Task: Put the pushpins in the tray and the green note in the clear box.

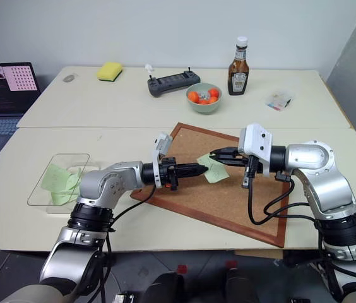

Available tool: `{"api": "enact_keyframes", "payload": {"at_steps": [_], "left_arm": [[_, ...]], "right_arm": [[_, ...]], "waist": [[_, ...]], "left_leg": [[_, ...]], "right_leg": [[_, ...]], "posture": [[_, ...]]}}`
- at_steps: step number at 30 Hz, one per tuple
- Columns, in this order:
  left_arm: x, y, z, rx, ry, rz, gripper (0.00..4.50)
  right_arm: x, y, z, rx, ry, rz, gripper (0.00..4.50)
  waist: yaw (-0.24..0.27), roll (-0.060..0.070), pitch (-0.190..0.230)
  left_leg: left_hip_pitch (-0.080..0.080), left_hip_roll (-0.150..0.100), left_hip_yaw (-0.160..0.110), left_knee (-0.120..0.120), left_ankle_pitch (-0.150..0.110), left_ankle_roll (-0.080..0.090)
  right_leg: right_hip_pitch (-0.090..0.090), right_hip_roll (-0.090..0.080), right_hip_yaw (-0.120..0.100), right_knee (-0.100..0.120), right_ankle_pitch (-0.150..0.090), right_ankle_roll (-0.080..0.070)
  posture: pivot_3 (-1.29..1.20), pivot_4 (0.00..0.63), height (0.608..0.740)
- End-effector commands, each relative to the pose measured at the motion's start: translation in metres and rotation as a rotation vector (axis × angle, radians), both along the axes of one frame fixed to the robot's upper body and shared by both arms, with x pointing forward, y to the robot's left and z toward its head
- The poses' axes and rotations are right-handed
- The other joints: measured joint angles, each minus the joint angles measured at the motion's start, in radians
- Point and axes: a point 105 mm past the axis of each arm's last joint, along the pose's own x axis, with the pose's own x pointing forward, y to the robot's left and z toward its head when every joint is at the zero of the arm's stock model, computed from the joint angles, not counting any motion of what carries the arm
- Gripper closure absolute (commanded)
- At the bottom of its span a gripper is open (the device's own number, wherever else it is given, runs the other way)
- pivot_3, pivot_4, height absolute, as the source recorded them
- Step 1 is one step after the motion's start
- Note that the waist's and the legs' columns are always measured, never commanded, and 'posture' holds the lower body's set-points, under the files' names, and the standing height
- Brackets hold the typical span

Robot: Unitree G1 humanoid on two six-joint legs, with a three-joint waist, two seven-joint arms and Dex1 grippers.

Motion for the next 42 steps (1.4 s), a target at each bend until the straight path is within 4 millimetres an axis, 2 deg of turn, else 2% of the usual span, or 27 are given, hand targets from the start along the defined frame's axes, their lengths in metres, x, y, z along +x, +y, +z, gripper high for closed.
{"api": "enact_keyframes", "payload": {"at_steps": [1,3,6,10,14,16,21,29,33,42], "left_arm": [[0.0,-0.008,0.018,-0.016,-0.102,-0.004,4.46],[0.002,-0.017,0.03,-0.014,-0.197,0.024,4.46],[-0.001,-0.027,0.044,0.034,-0.386,0.029,4.46],[-0.008,-0.042,0.049,0.109,-0.6,0.016,4.46],[-0.009,-0.054,0.049,0.136,-0.715,0.023,4.46],[-0.009,-0.059,0.046,0.163,-0.766,0.013,4.46],[-0.01,-0.072,0.042,0.147,-0.767,0.018,4.46],[-0.019,-0.069,0.04,0.157,-0.759,0.004,4.46],[-0.019,-0.068,0.038,0.165,-0.747,0.01,4.5],[-0.019,-0.067,0.04,0.163,-0.749,0.008,4.5]], "right_arm": [[0.013,-0.024,0.018,0.123,0.014,-0.174,4.5],[0.033,-0.056,0.01,0.18,0.073,-0.373,4.5],[0.051,-0.096,-0.002,0.242,0.118,-0.599,4.5],[0.07,-0.145,-0.015,0.333,0.163,-0.862,4.5],[0.082,-0.186,-0.029,0.378,0.186,-1.079,4.5],[0.085,-0.199,-0.035,0.388,0.195,-1.148,4.5],[0.092,-0.215,-0.047,0.416,0.23,-1.227,4.5],[0.103,-0.222,-0.056,0.464,0.288,-1.277,4.5],[0.103,-0.222,-0.06,0.461,0.294,-1.284,3.76],[0.101,-0.221,-0.062,0.453,0.284,-1.291,1.76]], "waist": [[0.0,0.0,0.0],[0.0,0.0,0.0],[0.008,0.0,0.0],[0.006,0.0,0.0],[0.001,0.0,0.0],[0.0,0.0,0.0],[-0.003,0.0,0.0],[-0.003,0.0,0.0],[-0.003,0.0,0.0],[-0.003,0.0,-0.001]], "left_leg": [[0.0,0.0,0.0,0.0,0.0,0.0],[0.0,0.0,0.0,0.0,0.0,0.0],[-0.001,0.0,0.0,0.0,0.0,0.0],[0.0,-0.001,0.003,0.0,0.0,0.0],[0.0,0.0,0.005,0.0,0.0,0.0],[0.0,0.0,0.006,0.0,0.0,0.0],[0.0,0.0,0.008,0.0,-0.002,0.004],[0.0,0.0,0.009,0.0,-0.002,0.005],[0.0,0.0,0.009,0.0,-0.002,0.005],[0.0,0.0,0.009,0.0,-0.002,0.005]], "right_leg": [[0.0,0.0,0.0,0.0,0.0,0.0],[0.0,0.0,0.0,0.0,0.0,0.0],[0.0,-0.001,0.0,0.0,0.0,0.0],[0.0,-0.001,0.002,0.0,0.0,0.0],[-0.001,-0.001,0.003,0.0,0.0,0.0],[-0.001,-0.001,0.004,0.0,0.0,0.0],[-0.001,0.0,0.004,0.001,0.0,0.0],[-0.001,0.0,0.004,0.001,0.001,0.0],[-0.001,0.0,0.005,0.001,0.001,0.0],[-0.001,0.0,0.005,0.002,0.001,0.0]], "posture": [[0.0,0.15,0.74],[0.0,0.15,0.74],[0.0,0.15,0.74],[0.0,0.15,0.74],[0.0,0.15,0.74],[0.0,0.15,0.74],[0.0,0.15,0.74],[0.0,0.15,0.74],[0.0,0.15,0.74],[0.0,0.15,0.74]]}}
